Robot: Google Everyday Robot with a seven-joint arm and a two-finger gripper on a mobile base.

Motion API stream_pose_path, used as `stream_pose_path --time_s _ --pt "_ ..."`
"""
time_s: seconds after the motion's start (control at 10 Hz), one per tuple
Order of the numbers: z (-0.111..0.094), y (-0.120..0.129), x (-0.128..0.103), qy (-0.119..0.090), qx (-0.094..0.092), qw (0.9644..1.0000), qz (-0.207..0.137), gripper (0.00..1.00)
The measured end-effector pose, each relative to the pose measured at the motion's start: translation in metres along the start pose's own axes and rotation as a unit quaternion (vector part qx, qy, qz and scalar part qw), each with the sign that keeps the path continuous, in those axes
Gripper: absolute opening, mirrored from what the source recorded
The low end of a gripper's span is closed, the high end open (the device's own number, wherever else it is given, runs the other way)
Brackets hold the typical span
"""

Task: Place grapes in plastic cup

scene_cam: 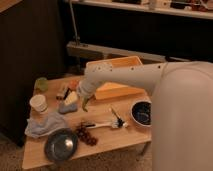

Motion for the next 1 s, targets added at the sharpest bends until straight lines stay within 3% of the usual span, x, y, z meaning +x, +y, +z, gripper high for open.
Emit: stream_pose_path --time_s 0.3,0.5,1.0 --pt "-0.015 -0.011 0.052 0.012 0.001 0.9993 0.035 0.8" --pt "-0.019 0.0 0.075 0.029 -0.001 0.9989 0.037 0.8" --pt "-0.018 0.002 0.075 0.031 -0.002 0.9989 0.036 0.8"
